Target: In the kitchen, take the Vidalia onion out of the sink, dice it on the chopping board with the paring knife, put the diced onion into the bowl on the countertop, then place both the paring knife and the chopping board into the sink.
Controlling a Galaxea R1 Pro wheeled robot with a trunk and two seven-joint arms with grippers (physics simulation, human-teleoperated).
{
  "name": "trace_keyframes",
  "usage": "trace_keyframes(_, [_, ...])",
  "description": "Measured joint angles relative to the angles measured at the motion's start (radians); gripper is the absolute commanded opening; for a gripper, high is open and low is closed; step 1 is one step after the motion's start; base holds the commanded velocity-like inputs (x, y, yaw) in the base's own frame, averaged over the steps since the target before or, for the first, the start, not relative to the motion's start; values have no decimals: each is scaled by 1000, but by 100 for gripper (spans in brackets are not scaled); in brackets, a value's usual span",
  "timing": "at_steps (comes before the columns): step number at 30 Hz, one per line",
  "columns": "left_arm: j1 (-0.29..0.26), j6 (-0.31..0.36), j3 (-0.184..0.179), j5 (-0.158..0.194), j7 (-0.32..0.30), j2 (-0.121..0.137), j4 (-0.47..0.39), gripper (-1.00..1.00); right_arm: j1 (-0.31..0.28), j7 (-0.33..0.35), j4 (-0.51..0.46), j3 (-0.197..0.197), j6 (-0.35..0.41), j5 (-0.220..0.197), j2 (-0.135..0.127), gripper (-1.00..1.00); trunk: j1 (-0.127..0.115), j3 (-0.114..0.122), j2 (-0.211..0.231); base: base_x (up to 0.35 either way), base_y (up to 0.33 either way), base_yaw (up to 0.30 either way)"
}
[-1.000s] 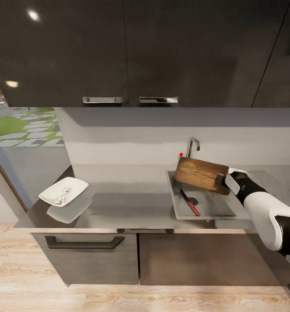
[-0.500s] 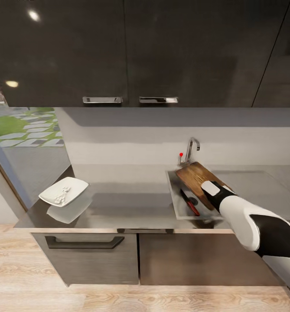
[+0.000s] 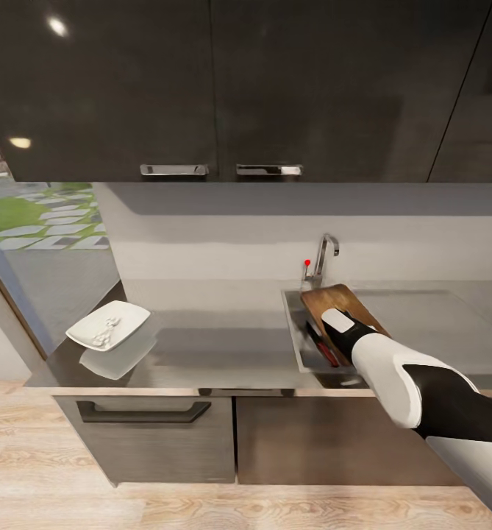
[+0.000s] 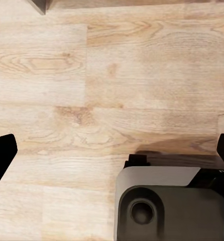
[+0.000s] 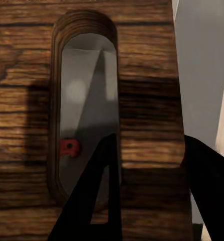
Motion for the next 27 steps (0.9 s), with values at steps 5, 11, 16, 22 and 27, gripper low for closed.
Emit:
trace_keyframes(5, [0,0,0,0,0,0,0,100,0,-2,4,-3,-2,-53,1,-100,0,0,0,141,0,0])
trace_keyframes(11, [0,0,0,0,0,0,0,100,0,-11,9,-2,-1,-80,0,-100,-1,0,0,303,0,0])
trace_keyframes(16, [0,0,0,0,0,0,0,100,0,-12,12,-3,0,-84,-1,-100,0,0,0,282,0,0])
trace_keyframes(22, [0,0,0,0,0,0,0,100,1,-10,24,0,1,-83,2,-100,0,-6,0,43,0,0])
trace_keyframes(27, [0,0,0,0,0,1,0,100,2,-9,24,-1,0,-83,2,-100,0,-14,0,2,0,0])
